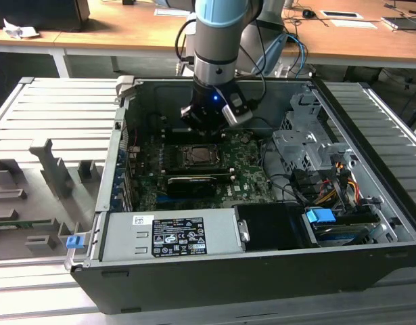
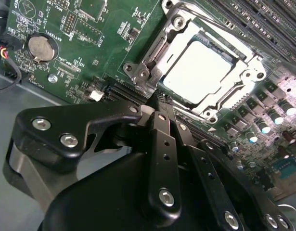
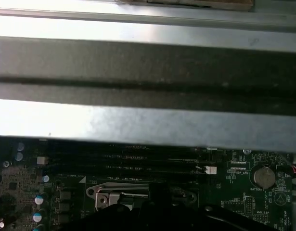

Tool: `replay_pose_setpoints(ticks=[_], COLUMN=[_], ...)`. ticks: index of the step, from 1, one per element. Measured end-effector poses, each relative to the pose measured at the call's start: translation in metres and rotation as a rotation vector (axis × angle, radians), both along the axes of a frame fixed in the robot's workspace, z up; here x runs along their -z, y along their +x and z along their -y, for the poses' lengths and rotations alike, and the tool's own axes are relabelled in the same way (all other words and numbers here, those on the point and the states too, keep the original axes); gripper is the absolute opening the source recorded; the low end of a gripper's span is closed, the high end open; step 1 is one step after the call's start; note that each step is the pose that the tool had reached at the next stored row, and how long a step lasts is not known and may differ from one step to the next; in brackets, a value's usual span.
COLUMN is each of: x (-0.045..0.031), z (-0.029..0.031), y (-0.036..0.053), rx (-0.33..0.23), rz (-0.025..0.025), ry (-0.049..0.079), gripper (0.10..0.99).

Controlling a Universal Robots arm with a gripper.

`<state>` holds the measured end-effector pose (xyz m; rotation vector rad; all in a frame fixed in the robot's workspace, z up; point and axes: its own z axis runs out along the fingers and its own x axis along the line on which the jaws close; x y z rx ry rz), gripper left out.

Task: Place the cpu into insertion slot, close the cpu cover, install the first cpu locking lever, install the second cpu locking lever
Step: 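Install the second cpu locking lever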

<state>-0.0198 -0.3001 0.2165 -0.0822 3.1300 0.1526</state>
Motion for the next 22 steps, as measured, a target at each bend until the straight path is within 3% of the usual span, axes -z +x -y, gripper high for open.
replay_pose_setpoints(ticks=[4, 8, 12, 20, 22], x=[-0.0010, -0.0145, -0.0178, -0.0177, -0.0176], z=[0.0033, 0.0036, 0.0065, 0.0281, 0.0368], y=[0.0000, 0.0000, -0.0001, -0.0001, -0.0001], rx=[0.000, 0.000, 0.000, 0.000, 0.000], rz=[-0.0001, 0.0000, 0.0006, 0.0005, 0.0006], ry=[0.000, 0.000, 0.000, -0.001, -0.001], gripper=[0.106, 0.106, 0.106, 0.106, 0.106])
